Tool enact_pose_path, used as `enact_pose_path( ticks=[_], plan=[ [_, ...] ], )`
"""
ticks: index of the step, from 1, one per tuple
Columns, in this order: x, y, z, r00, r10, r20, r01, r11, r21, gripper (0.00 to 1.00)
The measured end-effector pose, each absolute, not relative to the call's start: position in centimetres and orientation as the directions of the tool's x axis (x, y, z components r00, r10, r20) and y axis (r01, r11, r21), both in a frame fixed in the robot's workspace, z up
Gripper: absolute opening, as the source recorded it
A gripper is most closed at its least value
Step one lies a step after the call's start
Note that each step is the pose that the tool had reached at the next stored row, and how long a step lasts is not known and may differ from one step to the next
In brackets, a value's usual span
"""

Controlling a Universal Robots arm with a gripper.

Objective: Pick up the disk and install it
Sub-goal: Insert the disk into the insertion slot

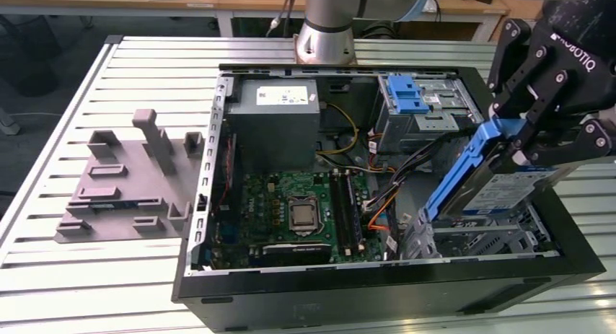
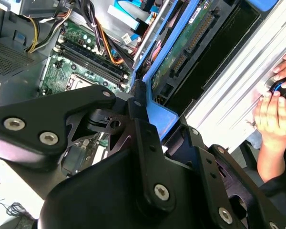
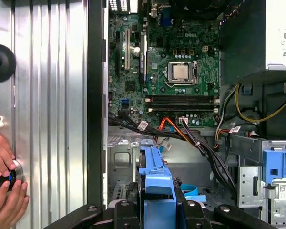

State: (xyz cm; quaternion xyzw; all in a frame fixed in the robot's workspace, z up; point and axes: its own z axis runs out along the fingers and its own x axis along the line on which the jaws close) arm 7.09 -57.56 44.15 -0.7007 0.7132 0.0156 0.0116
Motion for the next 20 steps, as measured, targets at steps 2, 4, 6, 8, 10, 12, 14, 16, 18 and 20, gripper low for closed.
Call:
enact_pose_path(
  ticks=[2, 4, 6, 8, 10, 12, 14, 16, 18, 20],
  plan=[
    [7.1, -57.6, 44.0, -0.018, -0.999, -0.038, -1.000, 0.018, 0.006, 0.36],
    [7.1, -57.7, 43.9, -0.018, -0.999, -0.038, -1.000, 0.018, 0.006, 0.36],
    [7.1, -57.7, 43.8, -0.018, -0.999, -0.038, -1.000, 0.018, 0.006, 0.36],
    [7.1, -57.7, 43.7, -0.018, -0.999, -0.038, -1.000, 0.018, 0.006, 0.36],
    [7.1, -57.7, 43.6, -0.018, -0.999, -0.038, -1.000, 0.018, 0.006, 0.36],
    [7.1, -57.7, 43.5, -0.018, -0.999, -0.038, -1.000, 0.018, 0.006, 0.36],
    [7.1, -57.7, 43.3, -0.018, -0.999, -0.039, -1.000, 0.018, 0.006, 0.36],
    [7.1, -57.8, 43.1, -0.018, -0.999, -0.039, -1.000, 0.018, 0.006, 0.36],
    [7.1, -57.8, 43.0, -0.018, -0.999, -0.039, -1.000, 0.018, 0.006, 0.36],
    [7.1, -57.8, 42.8, -0.018, -0.999, -0.039, -1.000, 0.018, 0.006, 0.36]
  ],
)
